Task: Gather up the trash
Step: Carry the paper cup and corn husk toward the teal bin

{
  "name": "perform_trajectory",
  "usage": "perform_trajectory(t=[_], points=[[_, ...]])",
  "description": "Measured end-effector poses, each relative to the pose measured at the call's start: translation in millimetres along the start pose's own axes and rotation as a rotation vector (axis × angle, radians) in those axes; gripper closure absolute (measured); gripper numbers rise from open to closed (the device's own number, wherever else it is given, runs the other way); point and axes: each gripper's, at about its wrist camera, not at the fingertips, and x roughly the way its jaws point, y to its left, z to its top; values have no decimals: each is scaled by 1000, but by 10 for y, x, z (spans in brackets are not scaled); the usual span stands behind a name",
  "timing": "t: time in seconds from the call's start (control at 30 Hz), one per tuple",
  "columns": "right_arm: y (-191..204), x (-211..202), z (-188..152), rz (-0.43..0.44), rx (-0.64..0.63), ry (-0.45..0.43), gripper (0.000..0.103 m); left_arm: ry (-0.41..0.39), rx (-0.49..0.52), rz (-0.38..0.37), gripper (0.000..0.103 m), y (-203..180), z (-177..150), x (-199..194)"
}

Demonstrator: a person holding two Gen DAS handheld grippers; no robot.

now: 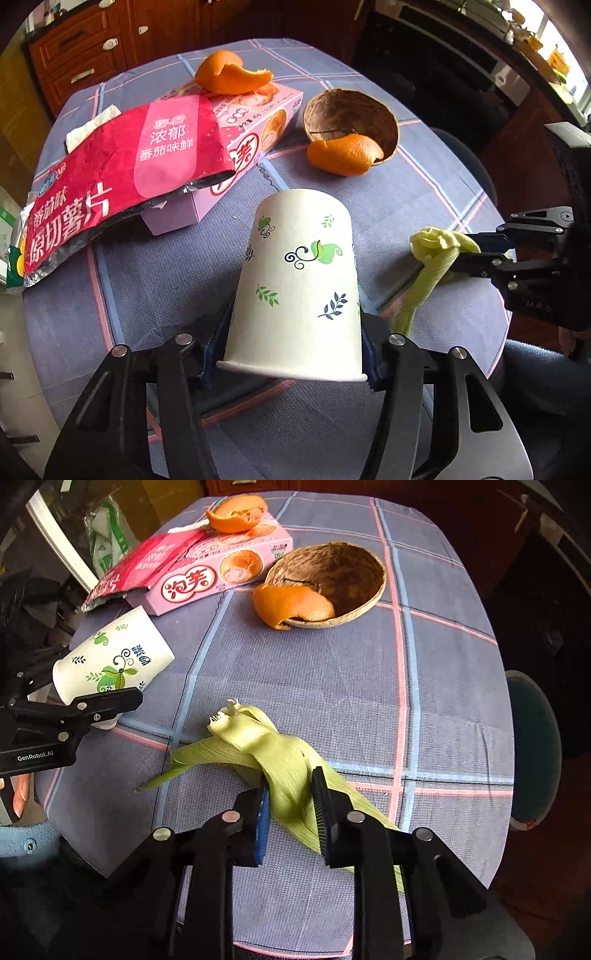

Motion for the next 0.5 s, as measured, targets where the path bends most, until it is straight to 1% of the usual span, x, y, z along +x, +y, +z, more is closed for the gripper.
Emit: perform_trajectory(t=[0.03,0.13,0.27,0.37,0.5], points=[[-47,-54,-5,9,19,-14,88,-14,0,4,48,-13,5,-59],[-223,-220,-101,62,92,-59,88,-36,-4,6,48,-43,40,-185],[-425,-419,-68,98,165,-131,89,-43,23,-9,47,-195,139,-275],[-643,-616,-67,111,230,-192,89,-47,55,-38,46,-426,285,-292],[-1068,-924,-133,107,340,-287,89,-59,117,-86,46,-849,549,-286]])
